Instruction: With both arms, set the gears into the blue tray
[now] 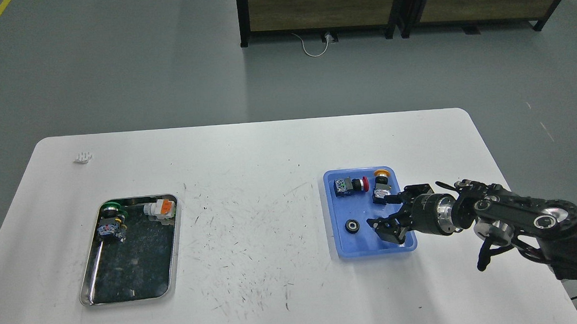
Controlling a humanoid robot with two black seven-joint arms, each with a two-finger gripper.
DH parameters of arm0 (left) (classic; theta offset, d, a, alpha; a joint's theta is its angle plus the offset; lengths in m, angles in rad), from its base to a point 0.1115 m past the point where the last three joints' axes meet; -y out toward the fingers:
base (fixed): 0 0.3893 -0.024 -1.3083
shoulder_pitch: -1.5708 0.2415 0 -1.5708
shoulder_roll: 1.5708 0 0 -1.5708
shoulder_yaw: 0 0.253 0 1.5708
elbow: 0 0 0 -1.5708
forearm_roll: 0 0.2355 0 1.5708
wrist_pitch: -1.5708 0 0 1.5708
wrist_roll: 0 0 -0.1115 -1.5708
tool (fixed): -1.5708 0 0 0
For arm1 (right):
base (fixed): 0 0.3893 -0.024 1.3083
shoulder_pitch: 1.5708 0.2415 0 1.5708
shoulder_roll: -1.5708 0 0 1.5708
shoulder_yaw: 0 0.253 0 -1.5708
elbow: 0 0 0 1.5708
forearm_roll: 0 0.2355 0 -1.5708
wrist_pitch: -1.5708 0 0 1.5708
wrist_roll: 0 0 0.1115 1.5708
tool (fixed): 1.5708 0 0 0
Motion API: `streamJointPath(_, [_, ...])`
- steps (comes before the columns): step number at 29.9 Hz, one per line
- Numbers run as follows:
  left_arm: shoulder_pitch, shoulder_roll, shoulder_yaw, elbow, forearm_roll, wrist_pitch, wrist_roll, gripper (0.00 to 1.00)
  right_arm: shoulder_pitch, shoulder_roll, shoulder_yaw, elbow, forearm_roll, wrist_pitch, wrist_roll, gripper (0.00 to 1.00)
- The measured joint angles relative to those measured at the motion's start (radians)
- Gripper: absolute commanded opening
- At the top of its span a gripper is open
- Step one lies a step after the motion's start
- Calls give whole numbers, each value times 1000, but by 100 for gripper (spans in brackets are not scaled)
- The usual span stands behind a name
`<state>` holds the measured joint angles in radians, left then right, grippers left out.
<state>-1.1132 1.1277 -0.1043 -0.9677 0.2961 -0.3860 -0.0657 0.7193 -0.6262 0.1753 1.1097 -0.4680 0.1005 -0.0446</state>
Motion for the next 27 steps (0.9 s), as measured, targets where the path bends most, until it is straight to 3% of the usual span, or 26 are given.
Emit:
streamJointPath(7, [-38,-4,-15,1,0,21,8,98,62,17,172,-14,61,-14,-10,96])
streamJointPath(13, [-50,-27,-135,2,-15,34,12,98,109,16,344,-110,80,-15,-11,98])
streamJointPath(19, [-80,-124,-212,0,-25,150,62,98,225,37,447,-276,150,-34,-19,98])
streamJointPath(27, [-151,-254,-236,5,-78,259,116,97,425,42,459,-502,226,-150,-35,97])
